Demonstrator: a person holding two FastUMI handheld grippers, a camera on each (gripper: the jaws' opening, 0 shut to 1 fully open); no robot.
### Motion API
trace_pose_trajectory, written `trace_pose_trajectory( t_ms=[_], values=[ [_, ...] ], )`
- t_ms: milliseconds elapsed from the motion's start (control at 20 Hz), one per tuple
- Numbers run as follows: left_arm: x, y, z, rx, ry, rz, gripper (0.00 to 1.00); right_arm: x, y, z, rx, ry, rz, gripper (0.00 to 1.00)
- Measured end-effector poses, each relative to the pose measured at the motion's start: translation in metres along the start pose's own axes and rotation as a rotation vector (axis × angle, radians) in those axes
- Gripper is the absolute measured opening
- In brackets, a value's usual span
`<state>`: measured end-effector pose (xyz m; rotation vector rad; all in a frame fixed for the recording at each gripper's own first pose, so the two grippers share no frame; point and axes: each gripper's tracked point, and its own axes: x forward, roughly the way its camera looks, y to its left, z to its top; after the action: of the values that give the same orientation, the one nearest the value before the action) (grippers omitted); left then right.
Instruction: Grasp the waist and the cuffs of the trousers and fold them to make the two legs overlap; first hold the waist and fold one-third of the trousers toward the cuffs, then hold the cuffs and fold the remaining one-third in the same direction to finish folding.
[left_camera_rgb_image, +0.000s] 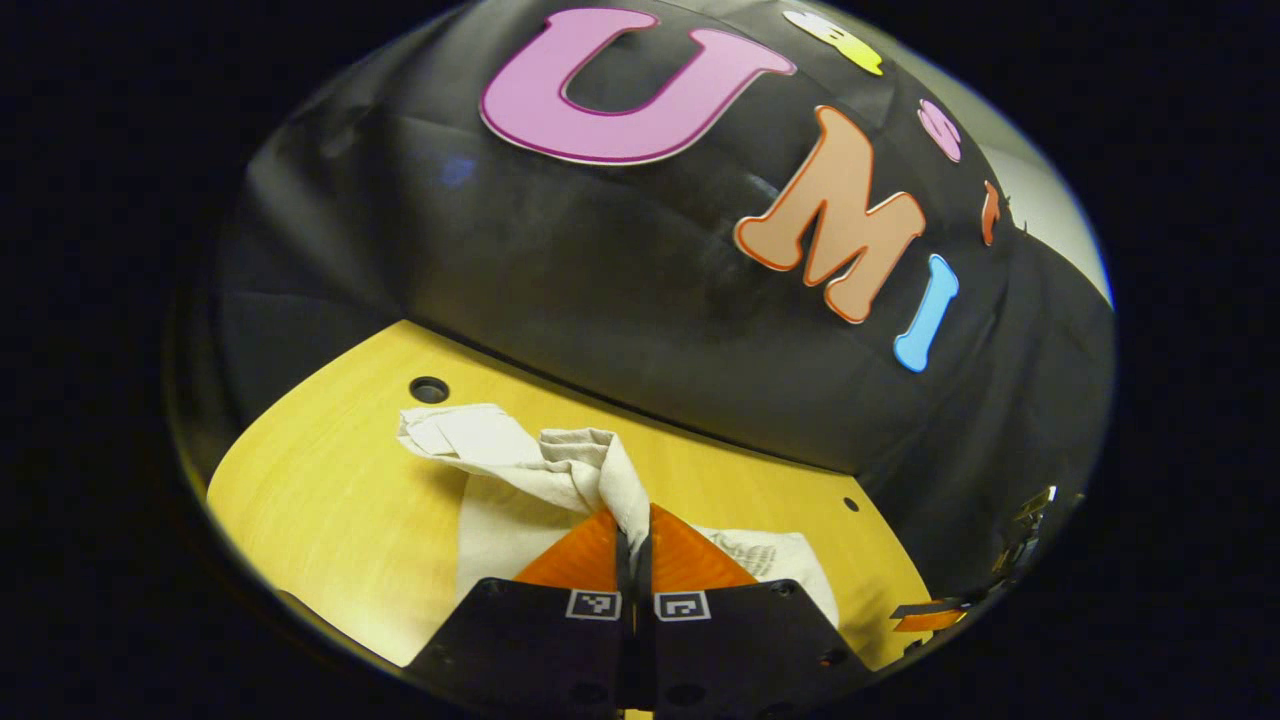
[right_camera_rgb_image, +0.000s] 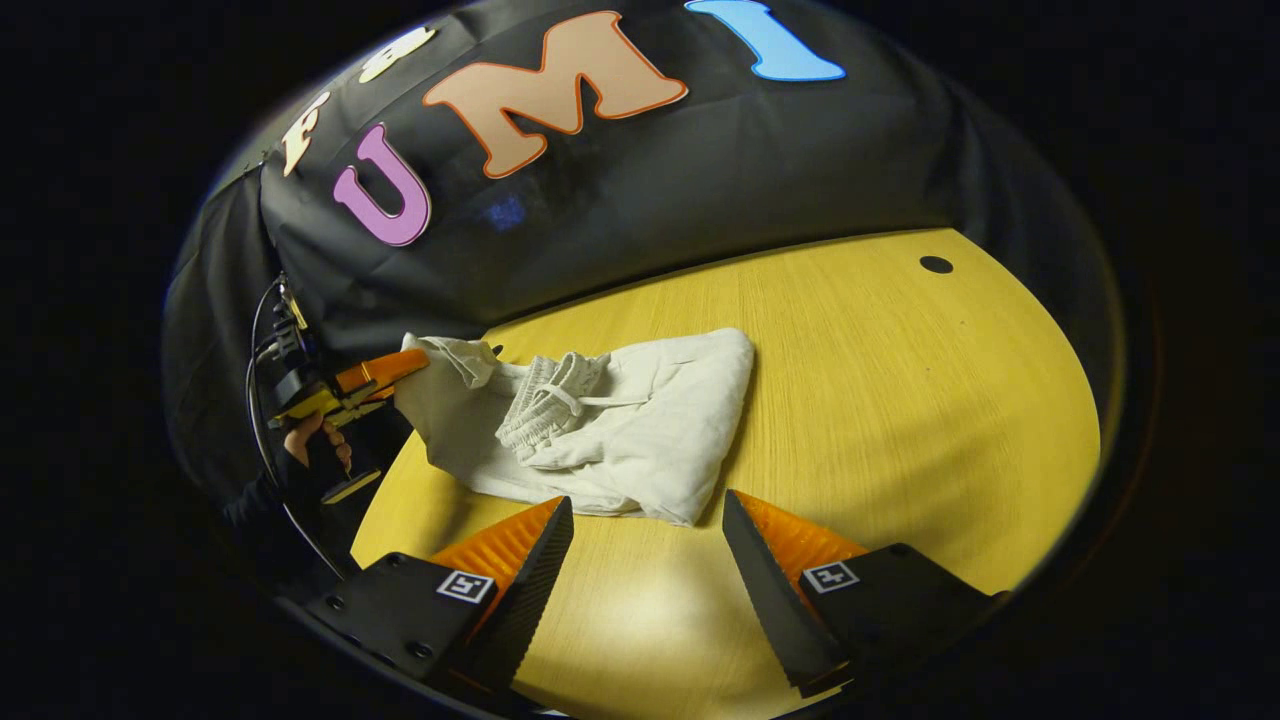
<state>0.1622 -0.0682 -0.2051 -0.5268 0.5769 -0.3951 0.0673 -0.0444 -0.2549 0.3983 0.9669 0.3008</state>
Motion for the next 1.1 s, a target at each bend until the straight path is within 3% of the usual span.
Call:
trace_pose_trajectory(
  t_ms=[200, 700, 950, 1100],
  values=[
    [0.015, -0.060, 0.002, 0.010, 0.001, -0.080, 0.00, -0.012, -0.019, 0.003, 0.017, -0.015, -0.009, 0.96],
    [0.043, -0.193, -0.051, 0.099, 0.107, -0.249, 0.00, -0.039, -0.059, 0.006, 0.043, -0.033, -0.030, 0.96],
    [0.059, -0.223, -0.093, 0.150, 0.182, -0.278, 0.00, -0.052, -0.076, 0.007, 0.051, -0.040, -0.038, 0.96],
    [0.069, -0.222, -0.136, 0.210, 0.266, -0.254, 0.00, -0.058, -0.085, 0.004, 0.053, -0.038, -0.045, 0.96]
  ],
)
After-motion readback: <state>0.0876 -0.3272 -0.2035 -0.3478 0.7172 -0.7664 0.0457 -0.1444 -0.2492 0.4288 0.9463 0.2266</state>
